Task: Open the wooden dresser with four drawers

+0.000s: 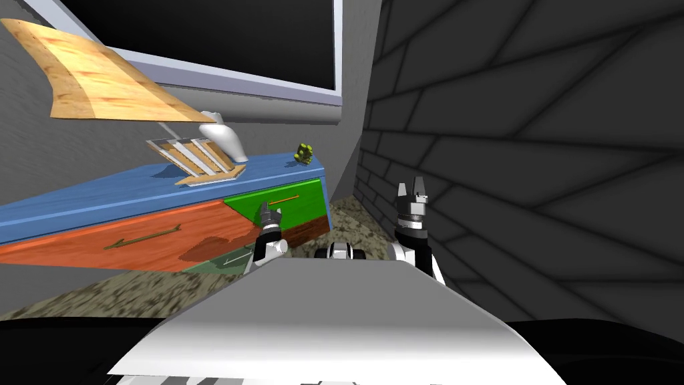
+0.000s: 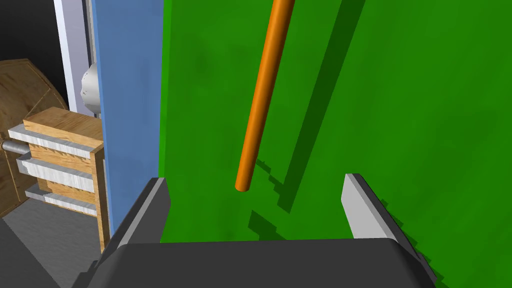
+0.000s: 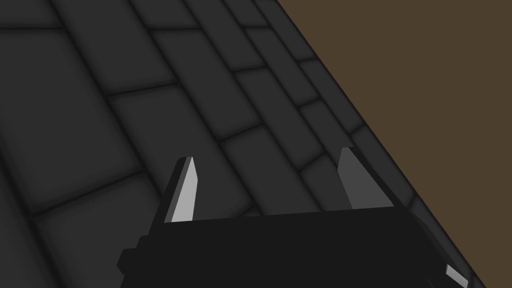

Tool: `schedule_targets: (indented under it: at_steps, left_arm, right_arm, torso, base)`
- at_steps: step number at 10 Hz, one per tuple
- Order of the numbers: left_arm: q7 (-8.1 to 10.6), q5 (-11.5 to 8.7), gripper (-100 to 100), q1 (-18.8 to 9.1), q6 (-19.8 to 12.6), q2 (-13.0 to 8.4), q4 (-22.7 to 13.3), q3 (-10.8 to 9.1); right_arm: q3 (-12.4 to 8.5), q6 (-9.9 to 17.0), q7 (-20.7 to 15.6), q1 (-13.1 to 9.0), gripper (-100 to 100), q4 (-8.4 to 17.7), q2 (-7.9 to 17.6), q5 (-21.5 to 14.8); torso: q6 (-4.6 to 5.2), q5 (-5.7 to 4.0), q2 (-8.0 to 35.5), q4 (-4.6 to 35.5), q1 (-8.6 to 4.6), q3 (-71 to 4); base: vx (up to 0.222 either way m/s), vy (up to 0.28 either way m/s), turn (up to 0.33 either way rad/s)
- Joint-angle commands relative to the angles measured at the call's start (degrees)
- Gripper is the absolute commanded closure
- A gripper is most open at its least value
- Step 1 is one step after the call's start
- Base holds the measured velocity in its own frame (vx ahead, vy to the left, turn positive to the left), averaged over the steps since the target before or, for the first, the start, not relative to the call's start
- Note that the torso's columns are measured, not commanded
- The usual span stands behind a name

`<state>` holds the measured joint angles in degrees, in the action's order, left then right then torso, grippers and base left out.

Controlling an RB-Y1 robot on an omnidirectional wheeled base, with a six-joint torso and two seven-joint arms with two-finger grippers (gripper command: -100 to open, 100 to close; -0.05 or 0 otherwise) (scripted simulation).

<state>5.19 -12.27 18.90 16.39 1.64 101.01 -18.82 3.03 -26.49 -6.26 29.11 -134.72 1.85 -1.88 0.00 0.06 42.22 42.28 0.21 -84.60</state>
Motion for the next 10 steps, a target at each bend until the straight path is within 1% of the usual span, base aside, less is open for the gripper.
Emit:
schedule_targets:
  at_steps: [1,2,3,4,7,8,10]
  left_arm:
    - [0.05,-0.1,-100,0.2,-0.8,-0.2,0.9,-0.23]
    - [0.02,0.1,100,-0.1,0.4,0.0,-0.6,0.14]
    - [0.00,0.0,100,0.0,-0.4,0.0,0.2,-0.06]
    - [-0.04,0.0,-100,-0.2,0.0,-2.8,0.4,-0.13]
    - [-0.09,0.1,-100,-0.3,-0.2,-7.6,0.2,-0.09]
    - [-0.11,0.1,-100,-0.3,-0.2,-8.7,0.1,-0.08]
    - [-0.16,0.1,-100,-0.3,-0.4,-10.6,0.0,-0.06]
  right_arm:
    - [0.0,0.0,0.0,0.0,0,0.0,0.0,0.0]
    - [0.0,0.0,0.0,0.0,0,0.0,0.0,0.0]
    - [0.0,0.0,0.0,0.0,0,0.0,0.0,0.0]
    - [0.0,0.0,0.0,0.0,0,0.0,0.0,0.0]
    - [0.0,0.0,0.0,0.0,0,0.0,0.0,0.0]
    - [0.0,0.0,0.0,0.0,0,0.0,0.0,0.0]
    - [0.0,0.0,0.0,0.0,0,0.0,0.0,0.0]
  torso:
    - [0.00,-0.01,-0.1,0.0,-0.06,-0.1]
    - [0.00,-0.05,0.1,0.0,-0.20,0.0]
    - [0.00,-0.09,0.3,0.1,-0.34,0.2]
    - [0.14,0.17,0.0,-0.2,-0.10,0.1]
    - [0.03,-0.12,-0.3,0.0,0.05,-0.2]
    - [0.08,-0.04,-0.4,0.0,0.14,-0.2]
    - [0.21,0.46,-1.0,-0.5,0.71,-0.5]
  base:
    - [0.042,0.015,-0.002]
    - [-0.040,-0.015,0.024]
    - [-0.025,-0.005,0.033]
    - [-0.012,-0.011,0.000]
    - [-0.006,-0.015,0.004]
    - [0.000,-0.007,0.013]
    - [-0.005,-0.010,-0.001]
